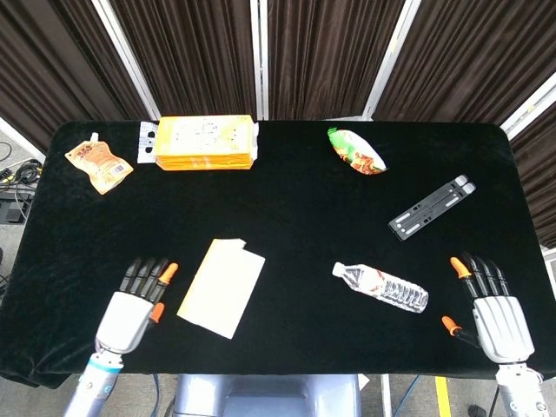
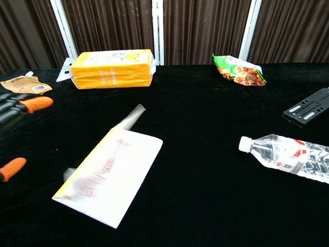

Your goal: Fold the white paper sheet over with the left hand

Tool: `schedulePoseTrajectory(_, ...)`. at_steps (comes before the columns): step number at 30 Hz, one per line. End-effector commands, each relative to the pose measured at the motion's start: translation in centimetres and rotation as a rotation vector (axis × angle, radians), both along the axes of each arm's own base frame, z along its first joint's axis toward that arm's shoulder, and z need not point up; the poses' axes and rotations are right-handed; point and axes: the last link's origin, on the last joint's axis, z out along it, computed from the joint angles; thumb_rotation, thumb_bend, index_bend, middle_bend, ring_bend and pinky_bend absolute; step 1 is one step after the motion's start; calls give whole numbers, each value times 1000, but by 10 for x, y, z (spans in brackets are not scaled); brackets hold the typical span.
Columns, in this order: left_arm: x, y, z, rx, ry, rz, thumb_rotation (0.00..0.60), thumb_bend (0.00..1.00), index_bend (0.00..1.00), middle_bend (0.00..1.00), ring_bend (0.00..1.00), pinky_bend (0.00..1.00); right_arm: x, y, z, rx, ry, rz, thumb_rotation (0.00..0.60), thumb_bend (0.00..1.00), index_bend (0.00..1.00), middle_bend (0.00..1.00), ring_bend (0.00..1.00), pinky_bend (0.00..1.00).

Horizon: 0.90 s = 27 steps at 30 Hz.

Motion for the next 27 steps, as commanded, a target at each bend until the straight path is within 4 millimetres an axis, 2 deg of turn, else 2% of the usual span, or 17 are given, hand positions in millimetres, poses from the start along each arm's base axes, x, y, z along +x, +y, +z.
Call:
schedulePoseTrajectory(1, -7, 3, 8, 22, -8, 24, 600, 367, 0, 0, 0, 0, 0, 0, -2, 6, 4, -4, 600, 63, 0, 0, 0, 0)
schedulePoseTrajectory(8, -6, 5, 12, 17, -26, 26, 600, 366, 0, 0, 0, 0, -1, 0, -2, 6, 7, -8, 600, 64, 0, 0, 0, 0)
schedulePoseTrajectory(12, -15, -3, 21, 34, -4, 78, 600, 337, 0, 0, 0, 0, -2, 0, -1, 7, 4, -12, 600, 63, 0, 0, 0, 0)
schedulePoseTrajectory(16, -30, -15, 38, 47, -8, 186, 600, 286, 0, 0, 0, 0, 0, 1, 1, 6, -4, 0, 600, 64, 0, 0, 0, 0)
schedulePoseTrajectory(22, -51, -27, 84, 103, -100, 352, 600, 129, 0, 0, 0, 0, 3, 2, -2, 23, 2, 12, 600, 63, 0, 0, 0, 0)
schedulePoseTrajectory(27, -55, -25, 97, 124, -83, 387, 600, 80, 0, 0, 0, 0, 5, 3, -6, 30, 16, 26, 600, 64, 0, 0, 0, 0)
